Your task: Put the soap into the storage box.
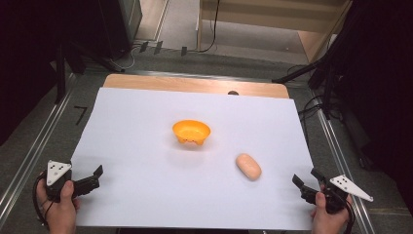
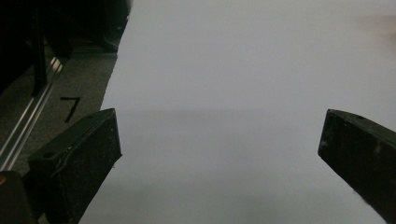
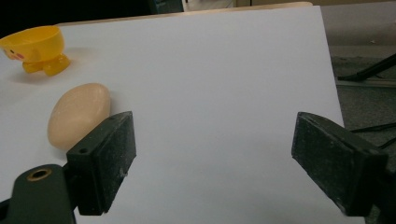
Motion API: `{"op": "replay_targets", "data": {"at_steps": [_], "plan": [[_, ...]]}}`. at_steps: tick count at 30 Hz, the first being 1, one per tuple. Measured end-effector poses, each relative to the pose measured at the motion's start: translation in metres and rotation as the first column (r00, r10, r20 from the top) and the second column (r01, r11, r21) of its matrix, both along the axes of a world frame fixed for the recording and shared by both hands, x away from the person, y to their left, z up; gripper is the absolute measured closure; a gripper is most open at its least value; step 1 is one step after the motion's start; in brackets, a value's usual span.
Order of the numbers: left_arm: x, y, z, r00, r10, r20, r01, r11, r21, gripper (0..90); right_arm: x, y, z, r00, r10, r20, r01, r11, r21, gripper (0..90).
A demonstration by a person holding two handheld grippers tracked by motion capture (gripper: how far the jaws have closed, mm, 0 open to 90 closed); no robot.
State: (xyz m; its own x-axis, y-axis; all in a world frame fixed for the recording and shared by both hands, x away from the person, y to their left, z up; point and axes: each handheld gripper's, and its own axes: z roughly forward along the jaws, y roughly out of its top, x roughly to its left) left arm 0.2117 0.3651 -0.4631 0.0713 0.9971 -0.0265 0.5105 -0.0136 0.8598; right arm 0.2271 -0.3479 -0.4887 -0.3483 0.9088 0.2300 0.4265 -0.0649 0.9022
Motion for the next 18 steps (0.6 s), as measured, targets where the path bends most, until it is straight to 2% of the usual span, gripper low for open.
{"op": "replay_targets", "data": {"at_steps": [4, 7, 10, 12, 13, 15, 16, 17, 18], "plan": [[-0.001, 0.001, 0.000, 1.0000, 0.000, 0.003, 0.000, 1.0000, -0.004, 0.0, 0.001, 0.005, 0.001, 1.0000, 0.006, 0.000, -0.006, 0.999, -0.050, 14.7], [0.001, 0.000, 0.000, 1.0000, 0.006, -0.004, -0.006, 1.0000, 0.000, 0.0, 0.002, 0.010, 0.003, 0.9998, 0.021, -0.004, -0.021, 0.996, -0.092, 19.0], [0.001, 0.000, 0.000, 1.0000, 0.008, -0.004, -0.008, 1.0000, 0.001, 0.0, 0.003, 0.012, 0.004, 0.9988, 0.047, 0.011, -0.046, 0.994, -0.097, 28.5], [0.000, 0.000, 0.000, 1.0000, 0.007, -0.002, -0.007, 1.0000, -0.001, 0.0, 0.004, 0.012, 0.004, 0.9984, 0.055, 0.017, -0.053, 0.994, -0.098, 30.5], [0.000, 0.000, 0.000, 1.0000, 0.005, -0.001, -0.005, 1.0000, -0.002, 0.0, 0.006, 0.014, 0.005, 0.9976, 0.059, 0.035, -0.056, 0.993, -0.102, 33.2], [-0.001, 0.000, 0.000, 0.9999, 0.005, 0.009, -0.005, 1.0000, -0.003, 0.0, 0.011, 0.020, 0.010, 0.9968, 0.080, -0.001, -0.080, 0.988, -0.135, 37.0], [-0.001, 0.000, 0.000, 0.9999, 0.005, 0.009, -0.005, 1.0000, -0.003, 0.0, 0.011, 0.020, 0.010, 0.9968, 0.080, -0.001, -0.080, 0.988, -0.135, 37.0], [-0.002, 0.000, 0.000, 0.9997, 0.014, 0.022, -0.014, 0.9999, 0.000, 0.0, 0.014, 0.025, 0.014, 0.9921, 0.121, -0.035, -0.124, 0.982, -0.144, 37.9], [-0.002, 0.000, 0.000, 0.9997, 0.014, 0.022, -0.014, 0.9999, 0.000, 0.0, 0.015, 0.026, 0.016, 0.9895, 0.137, -0.048, -0.142, 0.979, -0.144, 38.1]]}}
